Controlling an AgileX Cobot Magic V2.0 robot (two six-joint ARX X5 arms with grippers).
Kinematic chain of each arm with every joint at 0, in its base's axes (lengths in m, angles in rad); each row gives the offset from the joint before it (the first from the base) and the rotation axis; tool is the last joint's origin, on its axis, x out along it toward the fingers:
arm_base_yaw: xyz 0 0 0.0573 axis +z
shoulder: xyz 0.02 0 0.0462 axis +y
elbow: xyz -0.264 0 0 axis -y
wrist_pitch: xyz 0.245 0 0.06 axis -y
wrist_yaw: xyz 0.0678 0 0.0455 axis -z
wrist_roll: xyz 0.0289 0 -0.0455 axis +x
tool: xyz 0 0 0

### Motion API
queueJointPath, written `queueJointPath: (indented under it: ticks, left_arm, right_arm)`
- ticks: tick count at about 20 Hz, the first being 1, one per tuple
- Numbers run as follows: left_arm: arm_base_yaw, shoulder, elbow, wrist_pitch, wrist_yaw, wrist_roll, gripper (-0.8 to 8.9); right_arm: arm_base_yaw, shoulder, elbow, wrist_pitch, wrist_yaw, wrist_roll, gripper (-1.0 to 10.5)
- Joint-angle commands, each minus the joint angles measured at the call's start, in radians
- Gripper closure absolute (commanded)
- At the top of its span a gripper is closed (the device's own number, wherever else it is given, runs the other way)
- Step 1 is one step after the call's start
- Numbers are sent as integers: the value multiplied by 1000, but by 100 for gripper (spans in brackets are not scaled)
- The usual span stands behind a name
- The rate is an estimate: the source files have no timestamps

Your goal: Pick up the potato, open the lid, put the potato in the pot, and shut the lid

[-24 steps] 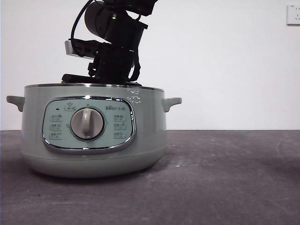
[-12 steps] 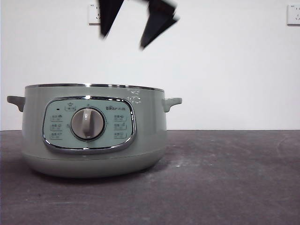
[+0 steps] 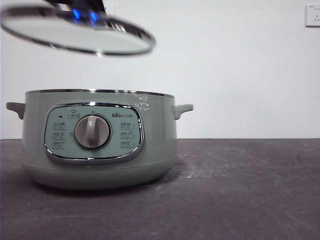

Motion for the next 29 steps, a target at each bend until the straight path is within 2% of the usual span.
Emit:
queueJointPath:
  ticks: [1,6,14,19,29]
  left_arm:
    - [-8,50,16,63,-2,2,821]
    - [-23,156,16,84,24,-5,821]
    - [-27,219,16,72,25,-19,821]
    - [-28,243,16,12,104,-44,821]
    - [-32,244,16,-107,98,-43,821]
  right_arm:
    - [1,-38,-1,-14,4,22,447]
    - [1,-89,-1,-57,130,25,447]
    - [1,-90,-1,-81,133,31,447]
    - [1,-90,-1,-82,133,32,447]
    - [1,-90,-1,-87,133,32,447]
